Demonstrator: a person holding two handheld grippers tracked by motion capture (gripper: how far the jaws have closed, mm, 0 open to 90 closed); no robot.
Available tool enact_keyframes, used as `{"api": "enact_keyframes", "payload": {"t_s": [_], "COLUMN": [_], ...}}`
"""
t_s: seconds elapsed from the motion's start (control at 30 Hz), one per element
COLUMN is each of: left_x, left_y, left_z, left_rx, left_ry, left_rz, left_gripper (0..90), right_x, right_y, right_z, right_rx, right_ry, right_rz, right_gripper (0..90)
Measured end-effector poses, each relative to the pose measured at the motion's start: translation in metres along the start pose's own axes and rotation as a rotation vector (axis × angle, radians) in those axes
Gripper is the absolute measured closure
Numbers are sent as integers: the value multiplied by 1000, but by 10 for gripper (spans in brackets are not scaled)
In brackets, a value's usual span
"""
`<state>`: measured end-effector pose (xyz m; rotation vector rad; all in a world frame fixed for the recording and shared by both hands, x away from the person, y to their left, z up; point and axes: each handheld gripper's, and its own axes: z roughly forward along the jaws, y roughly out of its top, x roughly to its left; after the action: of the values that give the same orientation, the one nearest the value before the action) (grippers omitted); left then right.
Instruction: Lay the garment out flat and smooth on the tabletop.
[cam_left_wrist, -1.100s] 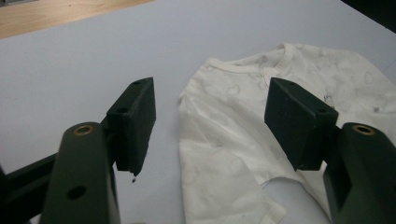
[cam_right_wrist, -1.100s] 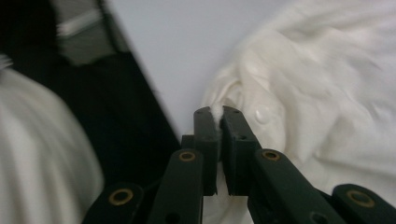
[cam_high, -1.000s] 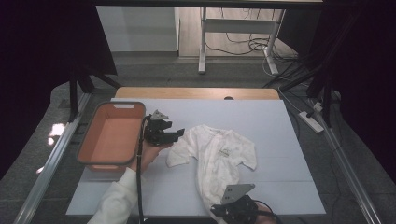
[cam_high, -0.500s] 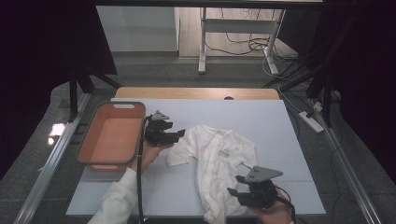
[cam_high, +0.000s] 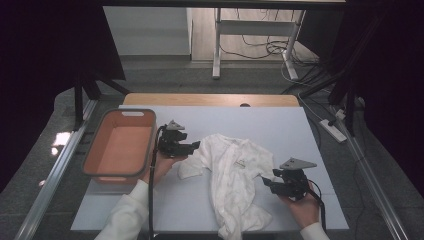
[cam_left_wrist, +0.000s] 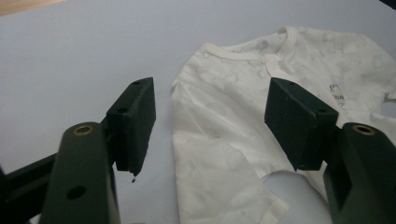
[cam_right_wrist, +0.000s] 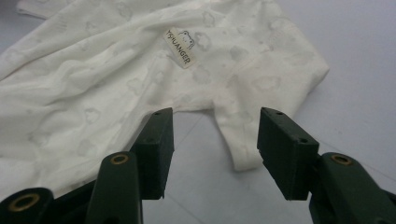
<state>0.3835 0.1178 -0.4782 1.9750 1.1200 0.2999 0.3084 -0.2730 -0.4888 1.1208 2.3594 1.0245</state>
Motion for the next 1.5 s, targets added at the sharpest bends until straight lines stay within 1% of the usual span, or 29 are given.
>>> {"api": "enact_keyframes", "payload": {"t_s": [0.17, 0.3, 0.4, 0.47, 0.57, 0.63, 0.73, 0.8, 0.93, 1.0, 1.03, 1.1, 1.17, 1.2, 1.27, 1.33, 1.4, 1.43, 1.5], "left_x": [0, 0, 2, 3, 1, -1, -1, -1, -2, -2, -2, -3, -3, -3, -3, -3, -4, -3, -3], "left_y": [-1, -3, -6, -8, -9, -10, -11, -13, -17, -17, -17, -17, -17, -17, -17, -16, -15, -15, -14], "left_z": [4, 10, 17, 21, 24, 25, 28, 31, 36, 37, 37, 36, 35, 35, 34, 33, 30, 29, 28], "left_rx": [15, 31, 55, 76, 88, 93, 108, 122, 153, 152, 149, 143, 144, 145, 142, 133, 121, 119, 111], "left_ry": [0, 10, 14, 13, 9, 6, 1, -6, -4, -5, -4, -3, -2, -2, -1, 0, 5, 4, 6], "left_rz": [2, -2, -9, 1, 10, 17, 22, 23, 32, 31, 31, 28, 29, 30, 31, 33, 31, 33, 28], "left_gripper": [343, 342, 341, 342, 352, 355, 356, 360, 365, 364, 364, 364, 364, 364, 361, 359, 360, 360, 360], "right_x": [-6, -15, -23, -30, -40, -44, -47, -48, -46, -45, -45, -46, -46, -46, -45, -44, -40, -35, -22], "right_y": [2, 1, 0, 0, 0, -1, -4, -5, -3, -3, -3, -3, -1, 0, 2, 5, 14, 22, 34], "right_z": [8, 9, 9, 8, 7, 8, 11, 14, 23, 29, 31, 35, 36, 36, 35, 30, 19, 11, 2], "right_rx": [3, -2, -5, -8, -14, -10, 6, 13, 35, 48, 50, 55, 57, 63, 65, 48, -1, -39, -84], "right_ry": [-16, -33, -51, -64, -77, -75, -69, -56, -44, -35, -27, -8, 11, 13, 5, -7, -29, -39, -36], "right_rz": [0, 22, 43, 57, 84, 98, 99, 100, 85, 79, 79, 68, 67, 60, 48, 50, 47, 33, -7], "right_gripper": [444, 443, 443, 442, 443, 442, 444, 455, 507, 555, 588, 724, 825, 864, 879, 881, 881, 881, 880]}}
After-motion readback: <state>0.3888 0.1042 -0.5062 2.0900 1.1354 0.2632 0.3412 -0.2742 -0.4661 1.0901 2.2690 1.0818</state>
